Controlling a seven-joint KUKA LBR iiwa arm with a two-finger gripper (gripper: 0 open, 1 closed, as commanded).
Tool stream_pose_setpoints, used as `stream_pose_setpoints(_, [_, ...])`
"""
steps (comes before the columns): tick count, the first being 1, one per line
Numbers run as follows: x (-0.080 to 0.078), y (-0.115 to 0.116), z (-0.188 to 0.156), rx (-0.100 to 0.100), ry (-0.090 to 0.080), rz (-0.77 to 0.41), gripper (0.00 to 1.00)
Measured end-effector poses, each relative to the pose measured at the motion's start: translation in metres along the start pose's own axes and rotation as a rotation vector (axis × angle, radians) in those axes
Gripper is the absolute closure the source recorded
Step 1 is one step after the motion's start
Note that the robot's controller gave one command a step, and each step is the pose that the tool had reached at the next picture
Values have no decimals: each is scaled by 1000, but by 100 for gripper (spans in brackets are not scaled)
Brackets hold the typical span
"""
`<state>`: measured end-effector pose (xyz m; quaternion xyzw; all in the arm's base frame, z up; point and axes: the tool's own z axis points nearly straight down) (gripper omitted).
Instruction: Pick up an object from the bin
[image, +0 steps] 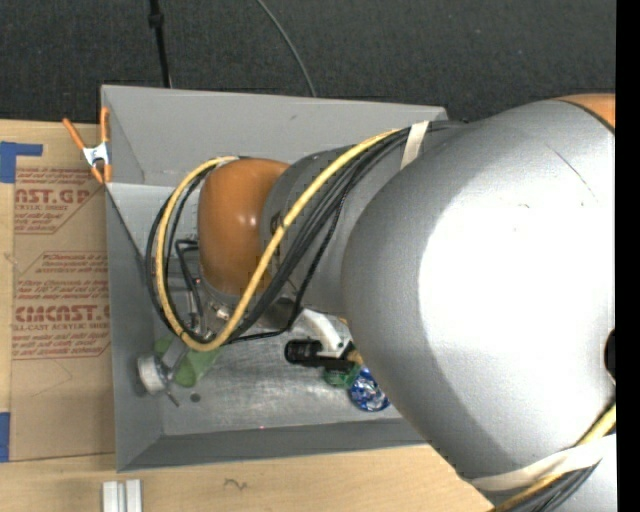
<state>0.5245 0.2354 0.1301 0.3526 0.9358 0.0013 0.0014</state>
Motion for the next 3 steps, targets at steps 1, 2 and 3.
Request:
stream_pose_setpoints(1, [0, 0, -9, 3, 2, -1, 100])
stream_pose_setpoints(2, [0, 0, -35, 2, 1, -2, 100])
stream_pose_setpoints(3, [0, 1, -69, 1, 1, -3, 100])
